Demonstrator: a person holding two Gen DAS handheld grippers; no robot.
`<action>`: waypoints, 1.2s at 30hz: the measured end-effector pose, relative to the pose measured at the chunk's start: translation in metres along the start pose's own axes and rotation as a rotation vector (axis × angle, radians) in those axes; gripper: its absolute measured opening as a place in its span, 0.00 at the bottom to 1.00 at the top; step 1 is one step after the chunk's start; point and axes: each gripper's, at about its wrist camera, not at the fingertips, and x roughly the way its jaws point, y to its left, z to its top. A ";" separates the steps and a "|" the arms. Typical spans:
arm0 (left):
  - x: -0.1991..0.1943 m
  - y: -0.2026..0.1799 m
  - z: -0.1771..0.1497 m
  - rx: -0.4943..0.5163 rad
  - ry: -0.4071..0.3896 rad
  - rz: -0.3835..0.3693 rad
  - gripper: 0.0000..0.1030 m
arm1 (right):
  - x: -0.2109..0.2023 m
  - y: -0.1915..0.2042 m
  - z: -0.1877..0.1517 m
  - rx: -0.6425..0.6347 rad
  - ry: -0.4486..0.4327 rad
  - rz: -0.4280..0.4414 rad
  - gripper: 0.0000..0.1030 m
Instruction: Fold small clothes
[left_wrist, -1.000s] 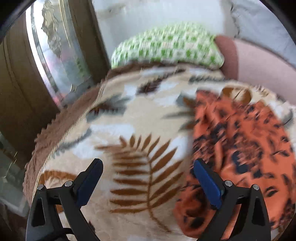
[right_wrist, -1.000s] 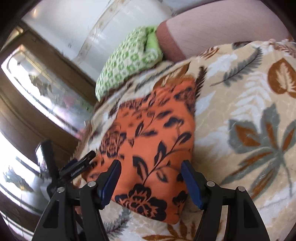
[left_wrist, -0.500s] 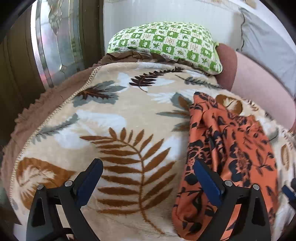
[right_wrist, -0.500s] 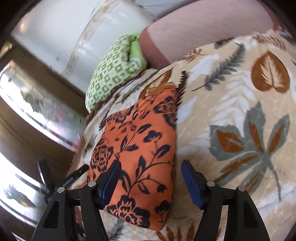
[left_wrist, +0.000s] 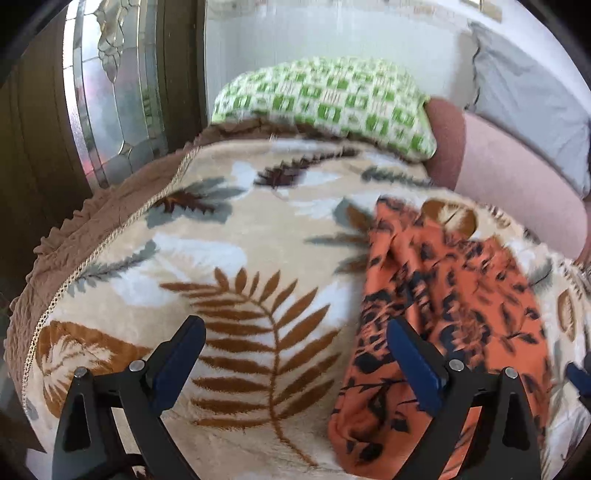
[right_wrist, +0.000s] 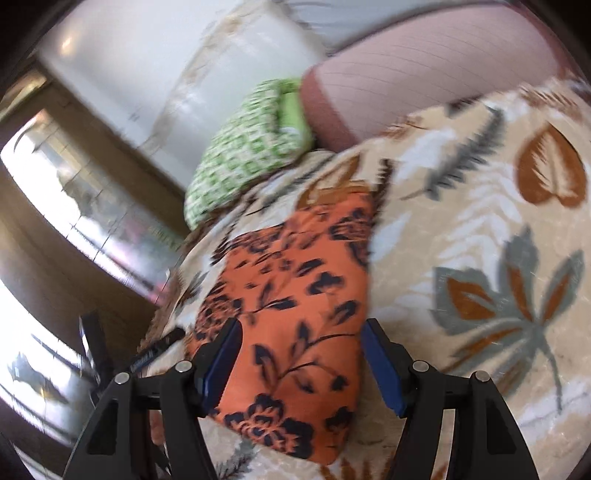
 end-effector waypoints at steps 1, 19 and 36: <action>-0.003 -0.002 0.000 0.004 -0.014 -0.013 0.95 | 0.003 0.008 -0.003 -0.039 0.011 0.018 0.60; 0.015 -0.024 -0.008 0.090 0.053 0.026 0.95 | 0.009 -0.006 0.001 0.060 0.050 0.003 0.66; 0.000 -0.036 -0.005 0.092 0.017 -0.052 0.95 | 0.011 -0.032 0.005 0.190 0.056 0.012 0.67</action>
